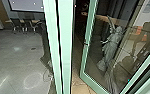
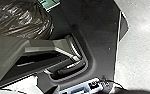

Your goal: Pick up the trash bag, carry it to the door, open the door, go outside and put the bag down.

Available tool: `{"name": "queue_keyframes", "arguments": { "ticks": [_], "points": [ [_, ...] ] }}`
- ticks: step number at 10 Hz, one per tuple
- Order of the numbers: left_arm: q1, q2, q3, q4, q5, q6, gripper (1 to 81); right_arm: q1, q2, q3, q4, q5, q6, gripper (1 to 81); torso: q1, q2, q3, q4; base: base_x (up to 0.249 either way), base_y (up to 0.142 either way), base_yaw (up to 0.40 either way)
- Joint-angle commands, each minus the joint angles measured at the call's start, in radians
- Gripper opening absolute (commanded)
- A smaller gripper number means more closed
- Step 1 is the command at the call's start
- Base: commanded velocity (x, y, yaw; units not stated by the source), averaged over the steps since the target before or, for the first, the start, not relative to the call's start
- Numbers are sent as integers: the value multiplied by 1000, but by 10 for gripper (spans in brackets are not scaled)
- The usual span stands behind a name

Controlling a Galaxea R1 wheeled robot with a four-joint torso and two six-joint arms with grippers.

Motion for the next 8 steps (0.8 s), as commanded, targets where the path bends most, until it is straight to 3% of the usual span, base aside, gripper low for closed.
{"name": "queue_keyframes", "arguments": {
  "ticks": [1, 3, 4, 5, 6, 7, 8],
  "points": [
    [-39, 7, 3, 8, 67, 3, 10, 32, -2, 9, -3, -54, 7, 811, 0, 0, -67, 50, 0, 0, 0],
    [-39, 7, 3, 6, 67, 3, 10, 35, -2, 12, -3, -56, 10, 811, 0, 0, -84, 78, 0, 0, 0],
    [-39, 7, 3, 8, 67, 3, 10, 33, -2, 12, -3, -56, 10, 811, -1, 0, -108, 99, 0, 0, 0],
    [-39, 7, 3, 8, 67, 3, 10, 33, -3, 12, -3, -56, 10, 811, -1, 0, -64, 57, 0, 0, 0],
    [-39, 7, 3, 6, 67, 3, 10, 33, -3, 12, -5, -56, 10, 811, 0, 0, -88, 80, 0, 0, 0],
    [-39, 9, 3, 8, 67, 3, 10, 33, -3, 12, -3, -56, 10, 811, 0, 0, -95, 95, 0, 0, 0],
    [-39, 9, 3, 8, 67, 3, 10, 33, -2, 12, -5, -54, 10, 811, 0, 0, -9, 98, 0, 0, 0]
  ]
}}
